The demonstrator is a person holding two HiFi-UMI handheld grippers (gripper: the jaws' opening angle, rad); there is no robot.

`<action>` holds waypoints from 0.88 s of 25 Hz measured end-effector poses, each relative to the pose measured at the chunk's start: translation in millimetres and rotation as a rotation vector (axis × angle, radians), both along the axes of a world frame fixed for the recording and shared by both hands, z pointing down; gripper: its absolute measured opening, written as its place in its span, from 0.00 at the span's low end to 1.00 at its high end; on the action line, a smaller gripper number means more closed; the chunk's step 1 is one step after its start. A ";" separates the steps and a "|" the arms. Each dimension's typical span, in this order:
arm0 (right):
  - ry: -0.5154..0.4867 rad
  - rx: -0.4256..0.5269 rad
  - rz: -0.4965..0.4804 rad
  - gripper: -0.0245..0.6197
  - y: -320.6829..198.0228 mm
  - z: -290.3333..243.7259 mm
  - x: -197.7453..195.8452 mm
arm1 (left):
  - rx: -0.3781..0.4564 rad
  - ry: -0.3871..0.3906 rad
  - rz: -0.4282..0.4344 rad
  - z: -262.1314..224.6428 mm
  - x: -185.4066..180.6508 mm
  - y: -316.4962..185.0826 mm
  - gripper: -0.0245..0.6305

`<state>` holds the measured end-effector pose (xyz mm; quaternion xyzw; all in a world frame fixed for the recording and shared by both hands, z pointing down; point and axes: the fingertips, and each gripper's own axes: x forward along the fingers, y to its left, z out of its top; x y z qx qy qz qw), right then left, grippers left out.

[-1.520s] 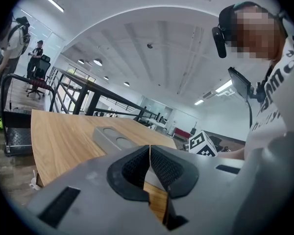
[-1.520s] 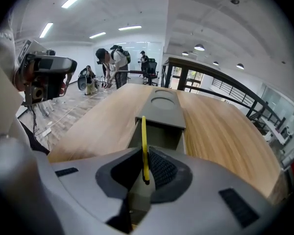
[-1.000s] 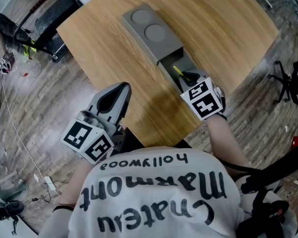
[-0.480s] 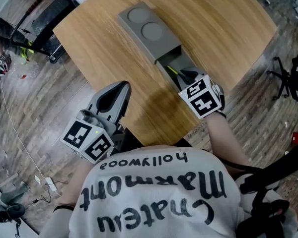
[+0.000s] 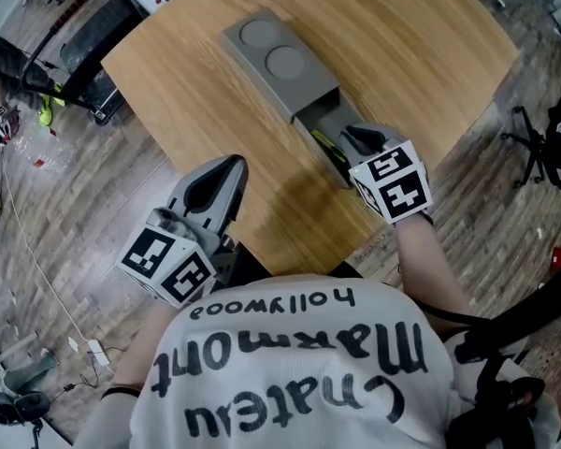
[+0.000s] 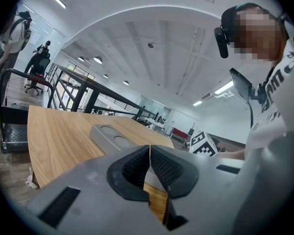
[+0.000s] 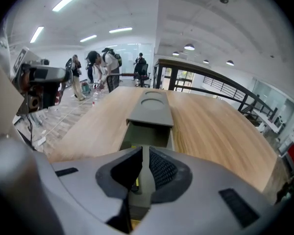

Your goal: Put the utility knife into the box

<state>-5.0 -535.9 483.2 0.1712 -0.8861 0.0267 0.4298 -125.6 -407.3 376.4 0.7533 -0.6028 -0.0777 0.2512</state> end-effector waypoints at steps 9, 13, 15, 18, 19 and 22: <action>-0.306 0.098 0.090 0.11 3.9 -95.2 5.4 | 0.058 -0.029 0.106 -17.5 9.4 -11.8 0.06; -0.557 0.122 0.111 0.11 21.9 -149.2 18.6 | 0.094 -0.046 0.148 -31.0 12.1 -9.9 0.06; -0.681 0.116 0.123 0.11 32.9 -172.5 28.5 | 0.107 -0.056 0.171 -37.2 13.5 -6.0 0.06; -0.833 0.130 0.180 0.11 48.1 -198.8 48.3 | 0.127 -0.069 0.221 -45.2 18.6 2.0 0.06; -0.870 0.138 0.203 0.11 53.9 -204.2 54.9 | 0.133 -0.075 0.242 -47.0 20.6 5.7 0.06; -0.913 0.158 0.261 0.11 81.2 -207.6 70.4 | 0.150 -0.086 0.287 -48.4 23.6 25.3 0.06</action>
